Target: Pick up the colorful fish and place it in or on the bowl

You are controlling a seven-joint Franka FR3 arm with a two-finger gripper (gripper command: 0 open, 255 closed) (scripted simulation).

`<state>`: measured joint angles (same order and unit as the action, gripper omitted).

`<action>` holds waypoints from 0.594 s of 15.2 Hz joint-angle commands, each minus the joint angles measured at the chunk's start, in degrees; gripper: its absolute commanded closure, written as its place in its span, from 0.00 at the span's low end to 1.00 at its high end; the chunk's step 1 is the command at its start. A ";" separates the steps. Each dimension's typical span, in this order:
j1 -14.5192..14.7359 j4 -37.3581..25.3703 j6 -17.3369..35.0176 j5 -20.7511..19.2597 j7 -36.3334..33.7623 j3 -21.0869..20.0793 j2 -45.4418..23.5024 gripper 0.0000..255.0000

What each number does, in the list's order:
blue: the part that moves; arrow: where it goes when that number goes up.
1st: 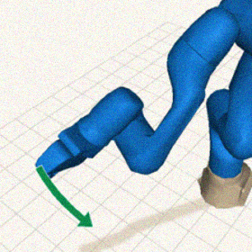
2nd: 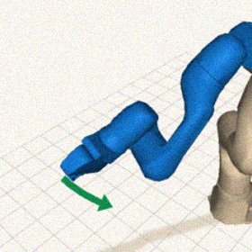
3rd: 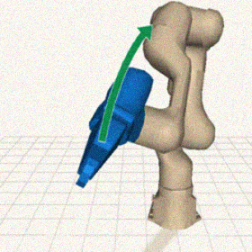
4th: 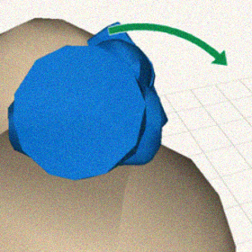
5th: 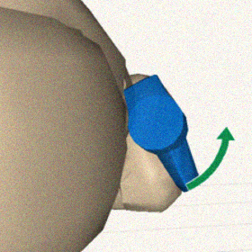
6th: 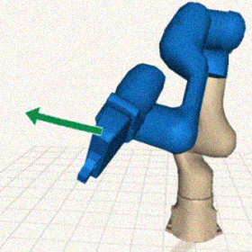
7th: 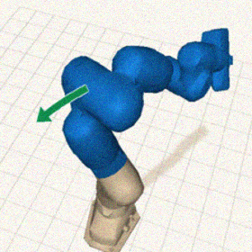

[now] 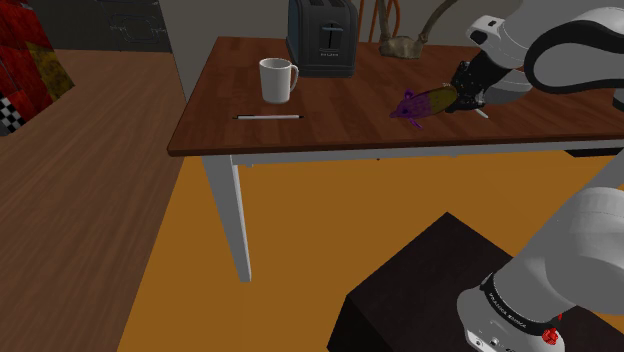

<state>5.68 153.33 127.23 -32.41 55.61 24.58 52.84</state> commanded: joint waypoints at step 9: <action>0.35 -1.39 -1.52 0.66 0.32 -0.47 0.13 1.00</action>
<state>5.83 152.65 126.39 -32.07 55.79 24.33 53.00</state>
